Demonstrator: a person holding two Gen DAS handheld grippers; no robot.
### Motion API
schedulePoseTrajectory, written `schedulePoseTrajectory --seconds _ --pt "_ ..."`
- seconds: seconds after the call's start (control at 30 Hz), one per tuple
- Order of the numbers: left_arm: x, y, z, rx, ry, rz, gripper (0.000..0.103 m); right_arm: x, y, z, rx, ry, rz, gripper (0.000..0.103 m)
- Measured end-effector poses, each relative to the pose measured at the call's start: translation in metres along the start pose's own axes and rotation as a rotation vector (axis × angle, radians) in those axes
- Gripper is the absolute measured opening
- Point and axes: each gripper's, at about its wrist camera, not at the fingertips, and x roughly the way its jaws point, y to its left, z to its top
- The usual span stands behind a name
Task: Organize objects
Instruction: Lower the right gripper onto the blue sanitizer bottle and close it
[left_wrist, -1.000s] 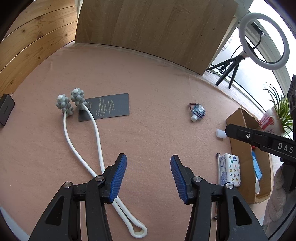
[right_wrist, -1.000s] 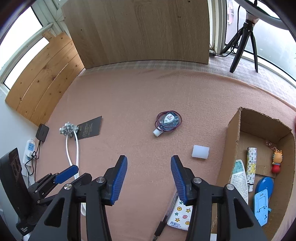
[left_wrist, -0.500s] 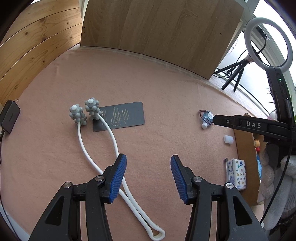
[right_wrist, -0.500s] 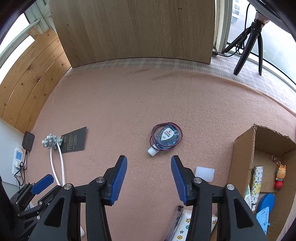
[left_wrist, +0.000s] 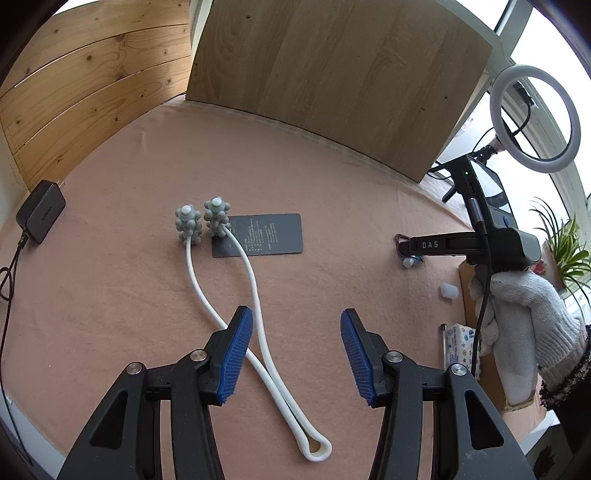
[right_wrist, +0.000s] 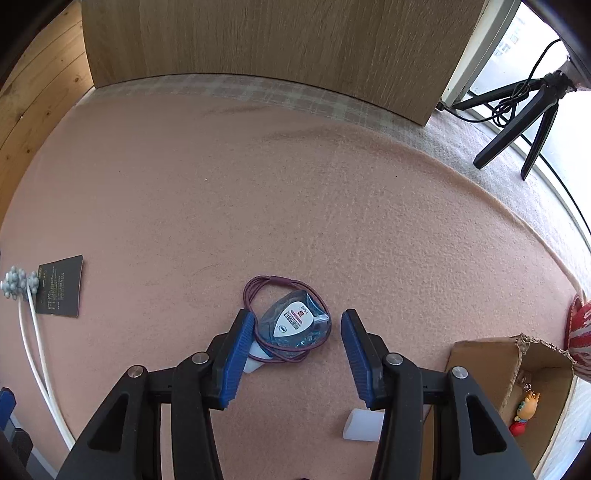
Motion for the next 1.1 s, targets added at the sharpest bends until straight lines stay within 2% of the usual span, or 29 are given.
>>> schedulePoseTrajectory --seconds 0.13,0.4,0.5,0.53,0.67,1.0,1.1 --pt "-0.001 -0.003 -0.002 0.002 0.001 -0.002 0.053 -0.002 0.004 0.0 -0.011 0.003 0.002 0.039" --pt "-0.004 -0.014 -0.007 0.037 0.011 -0.013 0.053 -0.004 0.006 0.0 -0.022 0.001 -0.006 0.038" --pt "-0.008 -0.012 -0.008 0.045 0.012 -0.009 0.053 -0.008 0.004 0.001 -0.008 -0.006 0.023 0.036" --pt "-0.009 -0.01 -0.008 0.046 0.015 -0.007 0.053 -0.01 0.002 0.002 -0.001 -0.007 0.036 0.029" --pt "-0.007 -0.002 -0.004 0.038 0.022 -0.012 0.053 -0.016 -0.005 0.011 0.023 -0.015 0.079 0.019" --pt "0.014 -0.005 0.013 0.071 0.055 -0.028 0.053 -0.014 -0.008 0.02 0.02 -0.007 0.106 0.016" --pt "0.021 -0.012 0.018 0.089 0.061 -0.038 0.053 -0.02 -0.018 0.021 0.066 -0.029 0.123 0.014"
